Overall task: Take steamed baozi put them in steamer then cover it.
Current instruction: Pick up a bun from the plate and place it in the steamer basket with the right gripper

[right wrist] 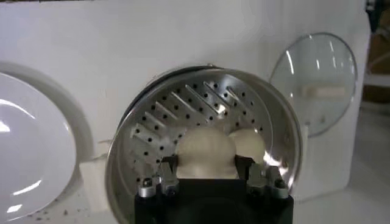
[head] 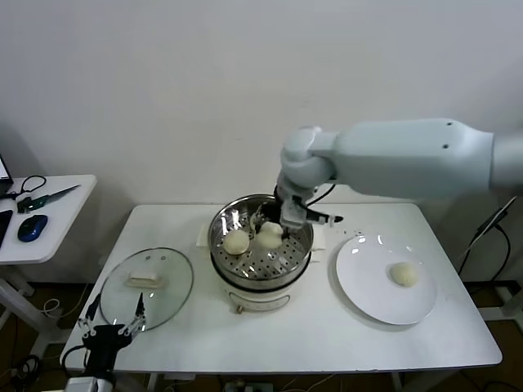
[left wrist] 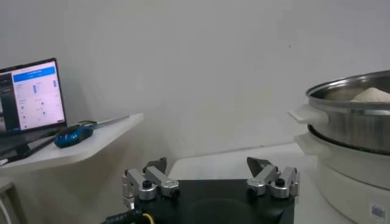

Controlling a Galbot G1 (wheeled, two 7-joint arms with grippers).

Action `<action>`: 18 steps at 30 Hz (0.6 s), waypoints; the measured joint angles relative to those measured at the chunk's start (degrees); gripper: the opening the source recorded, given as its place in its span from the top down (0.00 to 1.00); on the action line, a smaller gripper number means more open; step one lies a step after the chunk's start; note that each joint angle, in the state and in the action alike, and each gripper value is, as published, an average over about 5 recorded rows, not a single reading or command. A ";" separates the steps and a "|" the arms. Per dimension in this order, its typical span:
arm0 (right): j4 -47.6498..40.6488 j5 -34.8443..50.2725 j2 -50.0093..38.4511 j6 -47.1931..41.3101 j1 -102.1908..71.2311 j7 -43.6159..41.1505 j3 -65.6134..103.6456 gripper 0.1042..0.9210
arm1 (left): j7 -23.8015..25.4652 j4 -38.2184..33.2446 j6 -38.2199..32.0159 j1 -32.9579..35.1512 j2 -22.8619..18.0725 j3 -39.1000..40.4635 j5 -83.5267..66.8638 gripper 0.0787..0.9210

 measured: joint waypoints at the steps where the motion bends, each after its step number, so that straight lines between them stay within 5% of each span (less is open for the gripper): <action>1: -0.07 -0.59 0.39 0.12 -0.63 0.22 -0.08 0.35 | 0.00 0.01 -0.02 0.00 0.00 -0.02 -0.01 0.12; 18: -3.82 -6.36 4.75 1.91 -7.63 1.71 -0.03 0.33 | -0.16 -0.05 -0.31 0.29 -0.05 -0.06 -0.17 0.12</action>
